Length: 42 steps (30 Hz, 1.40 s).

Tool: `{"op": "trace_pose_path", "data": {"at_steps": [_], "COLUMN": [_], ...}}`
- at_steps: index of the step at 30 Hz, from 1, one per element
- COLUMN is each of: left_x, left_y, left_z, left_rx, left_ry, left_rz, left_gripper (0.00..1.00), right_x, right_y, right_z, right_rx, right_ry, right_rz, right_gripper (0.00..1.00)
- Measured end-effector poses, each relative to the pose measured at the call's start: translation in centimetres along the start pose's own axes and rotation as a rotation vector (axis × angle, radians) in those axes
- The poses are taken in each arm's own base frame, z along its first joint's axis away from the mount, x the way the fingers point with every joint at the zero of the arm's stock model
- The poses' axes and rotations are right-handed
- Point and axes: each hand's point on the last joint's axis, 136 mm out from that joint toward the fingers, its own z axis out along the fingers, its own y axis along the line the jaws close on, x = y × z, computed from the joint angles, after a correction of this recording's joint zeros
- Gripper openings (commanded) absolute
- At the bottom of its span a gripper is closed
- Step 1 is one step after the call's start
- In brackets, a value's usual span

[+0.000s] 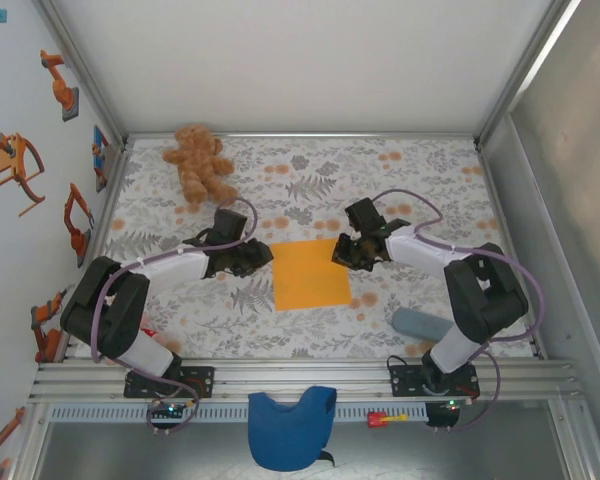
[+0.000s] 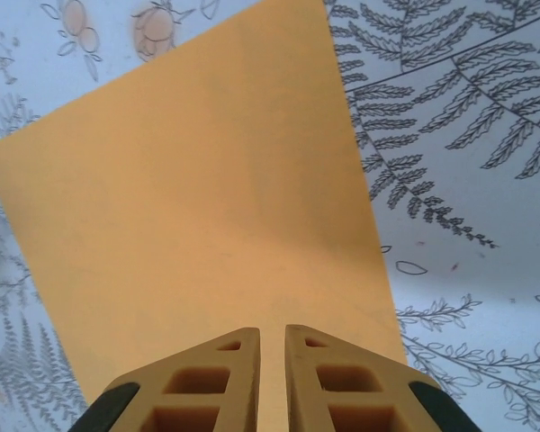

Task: Fold a paper plane with a square sheet of paper (pick it up from the middle)
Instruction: Move the square sheet of paper to the center of the table, then first fold in half a square sheet of paper at the center of the table.

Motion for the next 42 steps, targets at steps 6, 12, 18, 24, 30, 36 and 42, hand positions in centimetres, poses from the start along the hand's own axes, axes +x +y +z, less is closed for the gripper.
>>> {"op": "trace_pose_path", "data": {"at_steps": [6,12,18,24,30,36,42], "left_x": [1.0,1.9,2.1,1.7,1.4,1.4,1.3], "left_y": [-0.3,0.4,1.2,0.6,0.2,0.0,-0.1], "left_z": [1.7,2.4,3.3,3.9,4.3,4.4,4.5], "left_rx": [-0.02,-0.055,-0.084,-0.074,-0.064,-0.058,-0.044], "left_ry": [0.039,0.062,0.082,0.085,0.086,0.086,0.077], "left_rz": [-0.014,-0.033,-0.047,-0.045,-0.043,-0.041,-0.033], "left_gripper": [0.12,0.09,0.09,0.08,0.08,0.08,0.1], "right_x": [0.4,0.8,0.8,0.8,0.7,0.6,0.5], "right_y": [-1.3,-1.9,-2.1,-2.0,-1.5,-0.8,0.1], "right_z": [1.2,2.0,2.2,2.3,2.5,2.7,3.1], "right_rx": [0.047,0.068,0.07,0.068,0.038,0.0,-0.049], "right_ry": [0.028,0.053,0.059,0.059,0.058,0.06,0.064], "right_rz": [-0.024,-0.031,-0.03,-0.031,-0.032,-0.023,-0.016], "right_gripper": [0.15,0.16,0.16,0.16,0.16,0.16,0.17]}}
